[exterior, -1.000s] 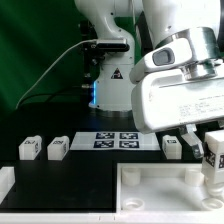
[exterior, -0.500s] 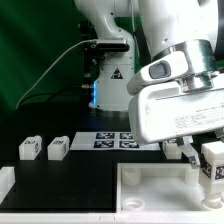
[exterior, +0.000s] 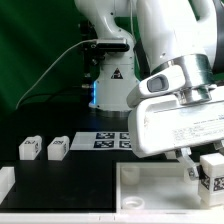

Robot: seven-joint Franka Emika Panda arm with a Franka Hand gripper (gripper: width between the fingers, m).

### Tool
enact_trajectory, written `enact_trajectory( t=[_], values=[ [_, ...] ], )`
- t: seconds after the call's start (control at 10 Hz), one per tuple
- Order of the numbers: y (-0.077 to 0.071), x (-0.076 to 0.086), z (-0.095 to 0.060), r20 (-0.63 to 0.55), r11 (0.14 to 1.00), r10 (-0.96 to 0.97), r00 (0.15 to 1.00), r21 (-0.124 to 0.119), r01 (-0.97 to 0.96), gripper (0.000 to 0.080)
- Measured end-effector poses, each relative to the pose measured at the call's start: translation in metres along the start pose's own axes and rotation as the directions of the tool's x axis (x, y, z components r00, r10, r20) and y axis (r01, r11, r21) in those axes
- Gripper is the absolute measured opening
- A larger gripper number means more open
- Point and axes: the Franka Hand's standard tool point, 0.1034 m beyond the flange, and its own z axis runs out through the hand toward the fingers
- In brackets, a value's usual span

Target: Assemble one leg

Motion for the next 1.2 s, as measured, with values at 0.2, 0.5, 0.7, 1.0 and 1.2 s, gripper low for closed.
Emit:
enact_trajectory(
  t=[0.2, 0.5, 0.7, 1.0, 1.2],
  values=[
    [0.0003, 0.0003, -0.0001, -0.006, 1.000, 0.000, 1.000, -0.002, 0.000, 0.0291],
    [0.0004, 0.0002, -0.0001, -0.006, 1.000, 0.000, 1.000, -0.003, -0.001, 0.0374],
    [0.0004, 0.0002, -0.0001, -0.006, 1.000, 0.001, 1.000, -0.003, -0.001, 0.0631],
    [0.0005, 0.0002, -0.0001, -0.006, 1.000, 0.001, 1.000, -0.003, -0.001, 0.0646],
    [0.0005, 0.0002, -0.0001, -0.006, 1.000, 0.001, 1.000, -0.003, -0.001, 0.0649]
  ],
)
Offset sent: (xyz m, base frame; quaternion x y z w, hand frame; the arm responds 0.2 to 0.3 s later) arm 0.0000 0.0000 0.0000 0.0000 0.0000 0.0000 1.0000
